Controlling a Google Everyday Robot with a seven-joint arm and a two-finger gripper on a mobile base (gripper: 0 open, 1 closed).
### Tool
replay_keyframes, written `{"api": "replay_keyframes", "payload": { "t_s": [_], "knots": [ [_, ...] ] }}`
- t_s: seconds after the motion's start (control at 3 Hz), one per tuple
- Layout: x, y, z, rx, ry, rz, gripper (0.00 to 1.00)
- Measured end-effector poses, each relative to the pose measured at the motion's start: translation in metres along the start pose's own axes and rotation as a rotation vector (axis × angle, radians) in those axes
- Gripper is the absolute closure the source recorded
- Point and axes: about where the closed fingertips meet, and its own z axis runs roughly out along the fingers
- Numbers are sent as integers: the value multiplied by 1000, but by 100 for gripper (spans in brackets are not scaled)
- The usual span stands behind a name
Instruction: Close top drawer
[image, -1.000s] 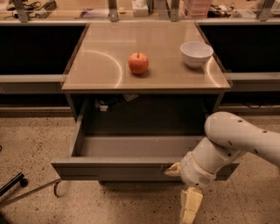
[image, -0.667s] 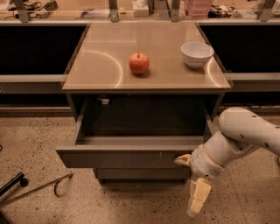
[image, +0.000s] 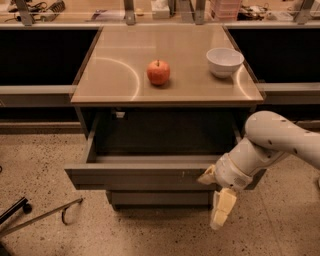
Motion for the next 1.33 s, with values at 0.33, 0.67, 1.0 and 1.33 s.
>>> {"api": "replay_keyframes", "payload": {
  "t_s": [0.33, 0.67, 1.0, 1.33],
  "knots": [
    [0, -6, -2, 11, -4, 3, 0],
    [-4, -47, -15, 87, -30, 20, 0],
    [-4, -47, -15, 87, -30, 20, 0],
    [-9, -70, -24, 123, -41, 8, 0]
  ]
}}
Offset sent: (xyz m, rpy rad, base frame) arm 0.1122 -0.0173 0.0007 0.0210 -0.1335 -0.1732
